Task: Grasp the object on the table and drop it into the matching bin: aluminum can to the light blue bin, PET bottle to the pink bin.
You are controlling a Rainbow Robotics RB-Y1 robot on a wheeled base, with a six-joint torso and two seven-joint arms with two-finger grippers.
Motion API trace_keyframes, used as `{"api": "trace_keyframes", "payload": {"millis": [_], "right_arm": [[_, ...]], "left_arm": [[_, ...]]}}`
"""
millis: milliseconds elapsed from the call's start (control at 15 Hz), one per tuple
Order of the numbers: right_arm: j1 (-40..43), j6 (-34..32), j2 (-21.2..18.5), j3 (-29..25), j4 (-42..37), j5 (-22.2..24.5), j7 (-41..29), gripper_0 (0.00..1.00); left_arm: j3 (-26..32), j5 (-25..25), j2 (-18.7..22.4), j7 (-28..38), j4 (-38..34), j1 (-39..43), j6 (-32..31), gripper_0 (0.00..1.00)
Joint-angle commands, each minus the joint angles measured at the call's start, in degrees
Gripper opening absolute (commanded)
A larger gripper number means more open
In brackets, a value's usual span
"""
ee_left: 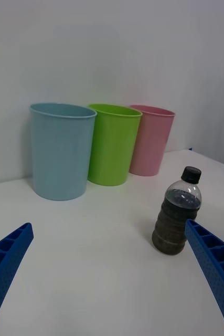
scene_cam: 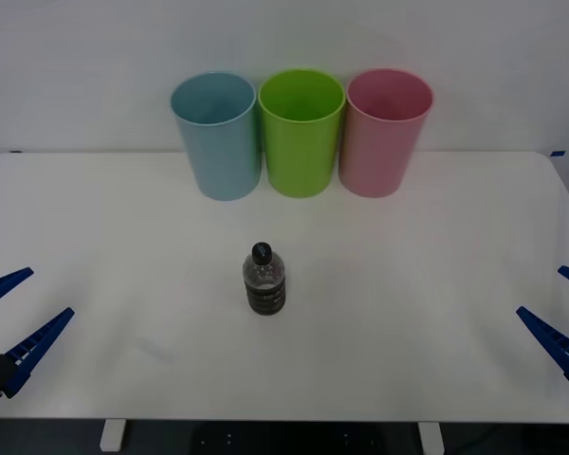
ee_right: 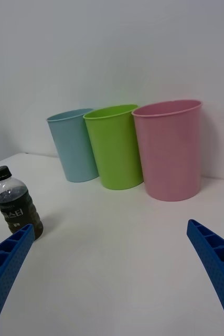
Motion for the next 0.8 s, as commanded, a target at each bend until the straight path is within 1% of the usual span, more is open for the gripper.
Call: {"api": "trace_keyframes", "payload": {"millis": [67,133,200,533,800], "right_arm": [[0.0,0.0,0.0,0.0,0.0,0.0,0.0,1.0],[0.7,0.0,1.2,0.4,0.7,0.5,0.2,1.0],[0.6,0.2,1.5,0.5,0.4,1.2,0.3,1.0],[0.7,1.2,1.5,3.7,0.3,1.9,1.5,1.0],[-0.8,1.4,1.5,7.1,0.3,4.4,3.6,1.0]], "left_arm": [[0.0,0.0,0.0,0.0,0.0,0.0,0.0,1.0],[0.0,0.0,0.0,0.0,0.0,0.0,0.0,1.0],[0.0,0.0,0.0,0.0,0.0,0.0,0.0,1.0],[0.0,0.0,0.0,0.0,0.0,0.0,0.0,1.0],[0.0,0.0,0.0,0.0,0.0,0.0,0.0,1.0]]}}
